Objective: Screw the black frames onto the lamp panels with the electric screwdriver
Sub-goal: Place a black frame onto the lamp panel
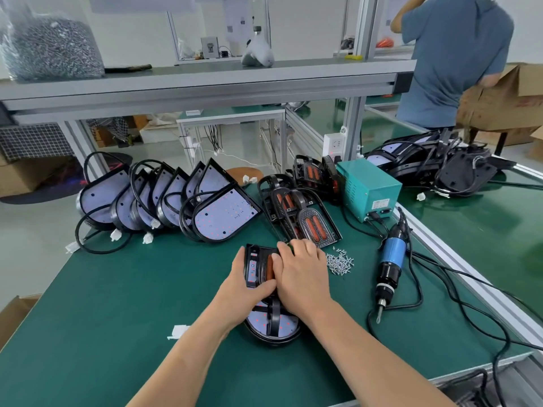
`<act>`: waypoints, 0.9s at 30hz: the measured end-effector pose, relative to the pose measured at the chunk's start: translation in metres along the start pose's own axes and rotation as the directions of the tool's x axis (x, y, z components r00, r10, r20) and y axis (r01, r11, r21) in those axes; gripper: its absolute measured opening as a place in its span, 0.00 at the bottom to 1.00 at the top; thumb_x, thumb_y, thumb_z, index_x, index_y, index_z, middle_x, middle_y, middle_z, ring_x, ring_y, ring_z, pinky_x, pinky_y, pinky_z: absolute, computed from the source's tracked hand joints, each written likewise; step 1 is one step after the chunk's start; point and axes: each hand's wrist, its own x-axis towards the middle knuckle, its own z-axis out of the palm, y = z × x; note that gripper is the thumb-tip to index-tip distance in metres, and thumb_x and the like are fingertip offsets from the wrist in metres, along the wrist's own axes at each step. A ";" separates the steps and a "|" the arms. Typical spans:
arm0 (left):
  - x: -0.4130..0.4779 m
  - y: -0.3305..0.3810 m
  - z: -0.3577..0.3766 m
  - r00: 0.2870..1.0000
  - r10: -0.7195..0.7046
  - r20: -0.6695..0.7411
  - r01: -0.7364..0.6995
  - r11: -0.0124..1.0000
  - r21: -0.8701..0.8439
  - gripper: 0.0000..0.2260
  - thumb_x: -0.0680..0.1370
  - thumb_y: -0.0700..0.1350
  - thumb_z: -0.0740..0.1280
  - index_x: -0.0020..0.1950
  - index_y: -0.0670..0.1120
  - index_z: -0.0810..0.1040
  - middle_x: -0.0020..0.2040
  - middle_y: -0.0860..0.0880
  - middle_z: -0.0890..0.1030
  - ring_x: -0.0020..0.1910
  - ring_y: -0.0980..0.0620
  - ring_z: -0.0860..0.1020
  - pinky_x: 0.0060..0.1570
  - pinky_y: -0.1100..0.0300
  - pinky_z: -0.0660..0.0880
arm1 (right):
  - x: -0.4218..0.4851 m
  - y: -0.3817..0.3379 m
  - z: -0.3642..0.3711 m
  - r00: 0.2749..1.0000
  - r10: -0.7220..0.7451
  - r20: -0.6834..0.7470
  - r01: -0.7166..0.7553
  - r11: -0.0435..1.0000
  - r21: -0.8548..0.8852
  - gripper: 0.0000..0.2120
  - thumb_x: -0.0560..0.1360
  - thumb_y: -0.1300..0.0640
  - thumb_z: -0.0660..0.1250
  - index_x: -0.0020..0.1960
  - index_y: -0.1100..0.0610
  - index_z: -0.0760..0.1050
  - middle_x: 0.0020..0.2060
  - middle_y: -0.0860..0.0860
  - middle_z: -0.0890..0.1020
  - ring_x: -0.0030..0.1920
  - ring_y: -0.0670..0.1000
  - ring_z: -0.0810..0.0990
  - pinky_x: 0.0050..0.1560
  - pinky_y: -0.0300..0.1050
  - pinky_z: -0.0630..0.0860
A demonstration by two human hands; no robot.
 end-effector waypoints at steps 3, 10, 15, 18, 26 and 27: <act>0.000 0.001 0.002 0.999 0.003 -0.035 -0.005 0.999 -0.046 0.36 0.69 0.48 0.76 0.73 0.56 0.63 0.53 0.58 0.82 0.49 0.64 0.80 0.50 0.68 0.74 | 0.001 -0.001 -0.002 0.999 -0.024 0.033 0.023 1.000 0.014 0.30 0.82 0.42 0.40 0.66 0.53 0.75 0.63 0.51 0.75 0.67 0.56 0.69 0.67 0.54 0.64; -0.003 -0.004 0.010 0.997 -0.033 -0.069 0.022 0.988 -0.150 0.39 0.72 0.47 0.74 0.78 0.57 0.59 0.55 0.60 0.84 0.57 0.56 0.81 0.65 0.52 0.74 | 0.046 0.077 -0.048 0.944 0.329 0.041 -0.330 0.923 0.196 0.08 0.79 0.63 0.63 0.51 0.56 0.80 0.51 0.53 0.78 0.49 0.54 0.78 0.48 0.48 0.75; -0.002 -0.003 0.009 0.999 -0.033 -0.039 0.027 0.988 -0.152 0.39 0.76 0.46 0.74 0.80 0.59 0.55 0.54 0.67 0.82 0.54 0.65 0.80 0.57 0.62 0.72 | 0.058 0.117 -0.057 0.855 0.417 0.309 -0.413 0.907 -0.082 0.11 0.78 0.53 0.70 0.46 0.61 0.83 0.43 0.57 0.85 0.46 0.58 0.83 0.43 0.46 0.77; 0.000 0.000 0.010 0.999 -0.040 -0.036 0.034 0.989 -0.144 0.41 0.75 0.47 0.74 0.81 0.59 0.54 0.56 0.64 0.83 0.56 0.63 0.80 0.62 0.58 0.73 | 0.056 0.109 -0.047 0.849 0.426 0.312 -0.444 0.896 -0.013 0.16 0.75 0.47 0.74 0.43 0.62 0.83 0.39 0.57 0.85 0.43 0.57 0.84 0.38 0.44 0.75; -0.002 0.004 0.007 0.999 -0.033 -0.036 0.033 0.999 0.001 0.42 0.73 0.53 0.74 0.81 0.57 0.54 0.62 0.56 0.80 0.63 0.54 0.77 0.68 0.51 0.71 | 0.064 0.092 -0.036 0.861 0.371 0.347 -0.370 0.926 -0.070 0.08 0.76 0.62 0.70 0.51 0.57 0.85 0.49 0.57 0.86 0.50 0.58 0.84 0.51 0.48 0.81; -0.002 0.005 0.006 0.999 -0.023 -0.036 0.024 0.999 0.045 0.41 0.72 0.55 0.73 0.80 0.56 0.55 0.63 0.54 0.79 0.65 0.53 0.74 0.69 0.50 0.70 | 0.064 0.092 -0.037 0.859 0.362 0.362 -0.361 0.930 -0.074 0.09 0.75 0.64 0.68 0.52 0.58 0.85 0.49 0.57 0.86 0.49 0.59 0.84 0.51 0.49 0.82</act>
